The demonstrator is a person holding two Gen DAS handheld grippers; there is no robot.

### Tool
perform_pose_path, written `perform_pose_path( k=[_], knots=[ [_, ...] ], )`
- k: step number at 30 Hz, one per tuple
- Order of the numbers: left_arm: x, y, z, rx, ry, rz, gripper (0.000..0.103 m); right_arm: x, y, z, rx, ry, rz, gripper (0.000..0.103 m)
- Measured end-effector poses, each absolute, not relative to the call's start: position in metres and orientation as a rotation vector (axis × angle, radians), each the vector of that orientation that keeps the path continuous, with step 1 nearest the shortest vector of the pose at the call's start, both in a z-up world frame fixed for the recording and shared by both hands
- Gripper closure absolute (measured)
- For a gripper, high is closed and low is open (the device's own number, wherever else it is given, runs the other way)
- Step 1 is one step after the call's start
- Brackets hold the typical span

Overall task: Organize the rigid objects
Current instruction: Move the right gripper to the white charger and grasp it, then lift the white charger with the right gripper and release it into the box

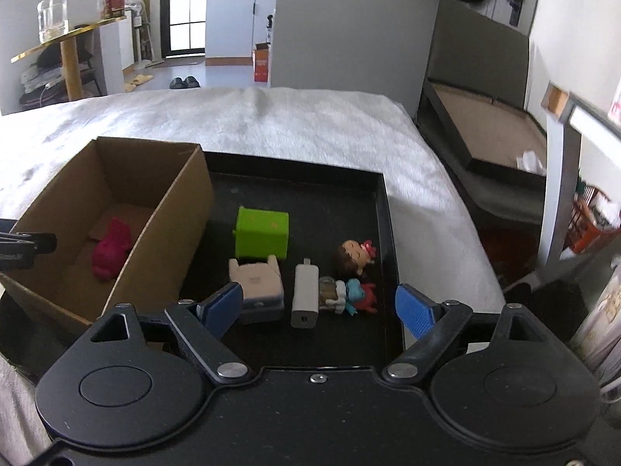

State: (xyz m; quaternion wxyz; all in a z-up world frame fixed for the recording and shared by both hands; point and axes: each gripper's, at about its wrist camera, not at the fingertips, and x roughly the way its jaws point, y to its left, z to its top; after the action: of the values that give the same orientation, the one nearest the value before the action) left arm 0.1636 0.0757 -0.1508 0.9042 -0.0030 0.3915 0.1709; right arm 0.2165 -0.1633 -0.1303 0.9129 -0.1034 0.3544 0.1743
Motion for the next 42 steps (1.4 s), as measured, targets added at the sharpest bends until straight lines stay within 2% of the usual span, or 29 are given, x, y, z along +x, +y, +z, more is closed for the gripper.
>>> perform_pose_path(
  k=[3,7,12,15,23,25,27,28,36,42],
  knots=[
    [0.164,0.073,-0.152,-0.005,0.808,0.359,0.035,0.223,-0.164,-0.139,-0.188,0.748,0.362,0.018],
    [0.165,0.069,-0.151,0.011,0.801,0.358,0.034,0.232,-0.165,-0.15,-0.162,0.774,0.362,0.027],
    [0.168,0.063,-0.155,0.042,0.81,0.351,0.031,0.247,-0.168,-0.161,-0.11,0.809,0.344,0.054],
    [0.17,0.06,-0.156,0.052,0.815,0.346,0.03,0.256,-0.173,-0.168,-0.061,0.839,0.345,0.064],
    [0.174,0.053,-0.16,0.077,0.815,0.345,0.029,0.263,-0.171,-0.18,-0.046,0.862,0.368,0.065],
    [0.175,0.052,-0.161,0.085,0.817,0.341,0.029,0.266,-0.171,-0.183,-0.038,0.869,0.366,0.068],
    [0.175,0.051,-0.161,0.089,0.817,0.335,0.028,0.269,-0.173,-0.184,-0.015,0.879,0.374,0.079],
    [0.175,0.05,-0.161,0.089,0.817,0.334,0.028,0.269,-0.173,-0.184,-0.014,0.879,0.375,0.08],
    [0.173,0.05,-0.161,0.087,0.816,0.334,0.027,0.259,-0.174,-0.182,-0.05,0.914,0.37,0.081],
    [0.172,0.049,-0.161,0.089,0.814,0.338,0.027,0.254,-0.178,-0.175,-0.046,1.018,0.316,0.08]
  ],
)
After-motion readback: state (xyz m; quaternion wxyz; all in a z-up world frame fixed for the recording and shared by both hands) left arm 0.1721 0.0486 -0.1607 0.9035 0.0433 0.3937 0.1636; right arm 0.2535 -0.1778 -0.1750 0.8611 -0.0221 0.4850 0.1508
